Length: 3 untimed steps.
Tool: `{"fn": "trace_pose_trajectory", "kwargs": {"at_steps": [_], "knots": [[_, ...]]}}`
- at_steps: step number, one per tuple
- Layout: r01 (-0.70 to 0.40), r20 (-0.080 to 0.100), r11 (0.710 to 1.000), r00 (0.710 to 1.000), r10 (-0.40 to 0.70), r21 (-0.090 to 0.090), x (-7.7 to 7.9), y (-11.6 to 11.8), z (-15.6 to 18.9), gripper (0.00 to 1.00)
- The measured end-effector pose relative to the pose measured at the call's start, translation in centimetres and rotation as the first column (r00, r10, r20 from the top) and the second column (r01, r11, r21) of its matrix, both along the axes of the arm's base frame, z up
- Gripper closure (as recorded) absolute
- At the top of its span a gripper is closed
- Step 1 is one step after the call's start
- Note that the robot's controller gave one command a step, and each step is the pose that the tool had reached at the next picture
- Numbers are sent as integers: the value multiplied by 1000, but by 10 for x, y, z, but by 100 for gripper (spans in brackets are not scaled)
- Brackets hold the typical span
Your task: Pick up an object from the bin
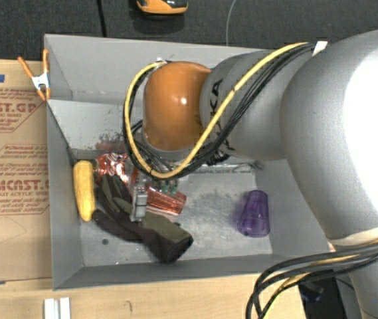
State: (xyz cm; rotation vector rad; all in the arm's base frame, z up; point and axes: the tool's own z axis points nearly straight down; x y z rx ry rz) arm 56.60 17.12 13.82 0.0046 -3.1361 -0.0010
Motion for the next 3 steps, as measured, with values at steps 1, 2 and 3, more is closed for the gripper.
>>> {"fn": "trace_pose_trajectory", "kwargs": {"at_steps": [1,2,3], "knots": [[1,0,1000,1000,-1,0,-1,0,1,0],[-65,2,998,998,65,-2,-6,1,22,0],[-192,18,981,981,192,1,-3,-4,-8,0]]}}
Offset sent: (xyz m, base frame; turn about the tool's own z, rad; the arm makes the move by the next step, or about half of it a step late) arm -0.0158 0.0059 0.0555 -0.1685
